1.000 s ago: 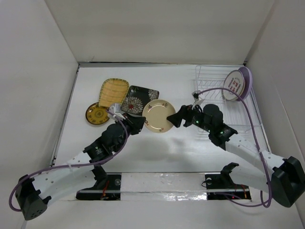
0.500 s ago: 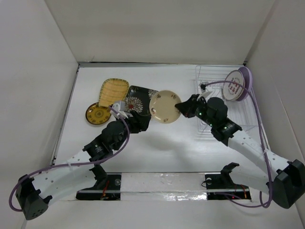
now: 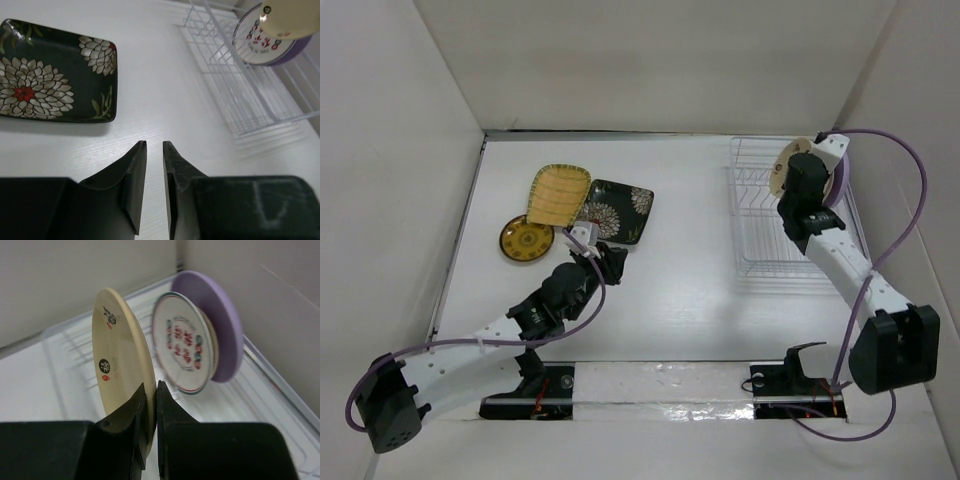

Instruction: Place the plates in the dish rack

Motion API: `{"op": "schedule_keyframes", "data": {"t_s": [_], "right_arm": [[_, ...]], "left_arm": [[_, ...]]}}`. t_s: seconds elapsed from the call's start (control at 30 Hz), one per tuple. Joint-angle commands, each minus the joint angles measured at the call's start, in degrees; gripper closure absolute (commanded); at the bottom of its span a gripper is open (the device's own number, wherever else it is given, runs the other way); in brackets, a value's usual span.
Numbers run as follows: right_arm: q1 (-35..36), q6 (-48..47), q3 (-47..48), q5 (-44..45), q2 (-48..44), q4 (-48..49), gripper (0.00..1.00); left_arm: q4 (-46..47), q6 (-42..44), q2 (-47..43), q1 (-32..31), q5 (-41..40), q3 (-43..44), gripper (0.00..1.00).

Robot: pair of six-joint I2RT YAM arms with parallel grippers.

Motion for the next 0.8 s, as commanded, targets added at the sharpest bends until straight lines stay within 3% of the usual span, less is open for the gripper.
{"op": "schedule_keyframes", "data": {"t_s": [0.0,0.1,0.33,0.77], "right_arm": [[-4.1,-2.9,1.9,5.3,4.2,9.1,1.0],[-6.9,-3.9,4.6,2.0,9.8,11.4,1.0],[-8.0,-18.7,10.1,4.1,16.6,16.5,1.0],[-9.1,-29.0,7.1,-3.7,20.5,17.5,1.0]], "left_arm": [[5.6,4.0,1.9,-0.3,2.5,-1.2,0.84],[5.9,3.6,1.9,-0.3,4.2,-1.7,0.86],[5.0,2.8,-2.0,-0.3,2.7,-3.4,0.85],[4.5,2.1,-1.2,-0.3,1.4,-3.2,0.85]]}}
